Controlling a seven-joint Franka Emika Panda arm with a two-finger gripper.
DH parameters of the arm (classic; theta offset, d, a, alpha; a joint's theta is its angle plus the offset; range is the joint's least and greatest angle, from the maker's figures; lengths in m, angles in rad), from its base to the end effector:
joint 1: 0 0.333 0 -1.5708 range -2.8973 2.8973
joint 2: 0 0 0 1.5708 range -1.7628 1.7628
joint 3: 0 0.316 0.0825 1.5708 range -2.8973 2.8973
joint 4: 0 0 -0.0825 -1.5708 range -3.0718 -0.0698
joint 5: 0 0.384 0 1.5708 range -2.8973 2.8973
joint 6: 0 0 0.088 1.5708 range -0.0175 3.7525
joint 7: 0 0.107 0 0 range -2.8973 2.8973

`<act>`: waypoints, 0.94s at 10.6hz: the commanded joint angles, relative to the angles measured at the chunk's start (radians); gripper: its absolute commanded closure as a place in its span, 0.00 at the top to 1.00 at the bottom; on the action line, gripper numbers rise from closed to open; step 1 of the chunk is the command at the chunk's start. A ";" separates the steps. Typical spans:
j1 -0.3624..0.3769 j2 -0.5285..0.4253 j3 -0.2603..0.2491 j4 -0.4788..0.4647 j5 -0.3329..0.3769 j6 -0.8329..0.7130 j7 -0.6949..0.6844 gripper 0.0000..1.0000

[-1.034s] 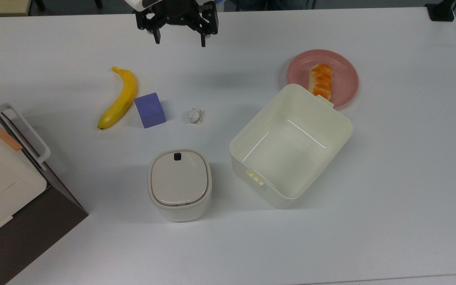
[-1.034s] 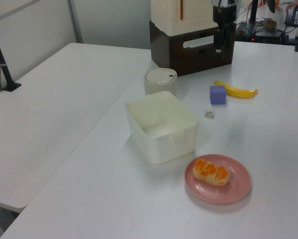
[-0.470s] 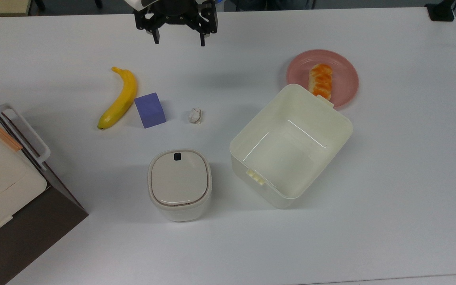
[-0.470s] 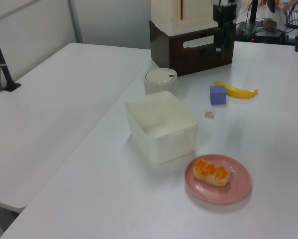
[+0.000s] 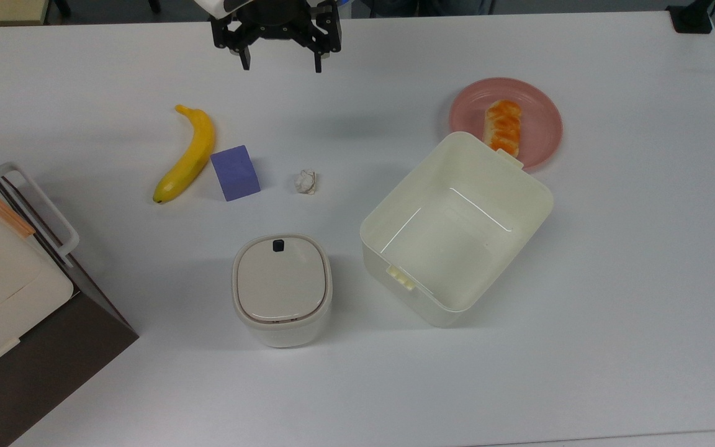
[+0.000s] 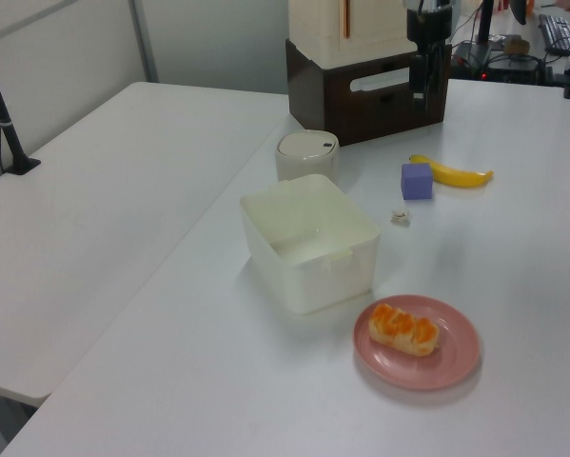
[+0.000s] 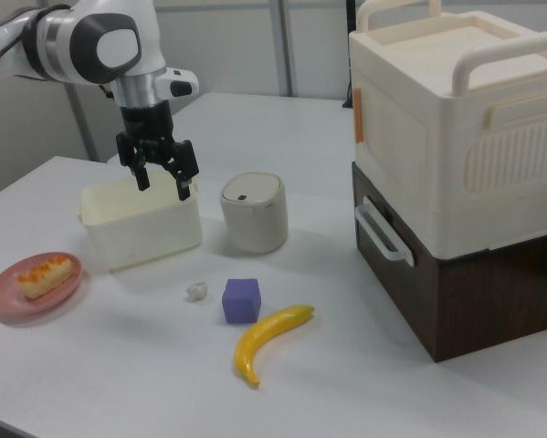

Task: Put the bread on the table

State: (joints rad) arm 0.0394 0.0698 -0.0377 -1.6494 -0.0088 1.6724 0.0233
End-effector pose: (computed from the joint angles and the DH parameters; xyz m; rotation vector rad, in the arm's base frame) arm 0.5792 0.0008 0.5563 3.1286 -0.0320 -0.0729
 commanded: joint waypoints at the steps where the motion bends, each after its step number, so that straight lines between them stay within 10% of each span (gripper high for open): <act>1: -0.024 0.012 0.013 0.025 0.007 -0.019 -0.028 1.00; 10: -0.003 0.030 0.172 -0.006 0.009 -0.019 -0.007 1.00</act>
State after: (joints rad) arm 0.0283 0.1092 0.0664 -1.6512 -0.0088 1.6724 0.0027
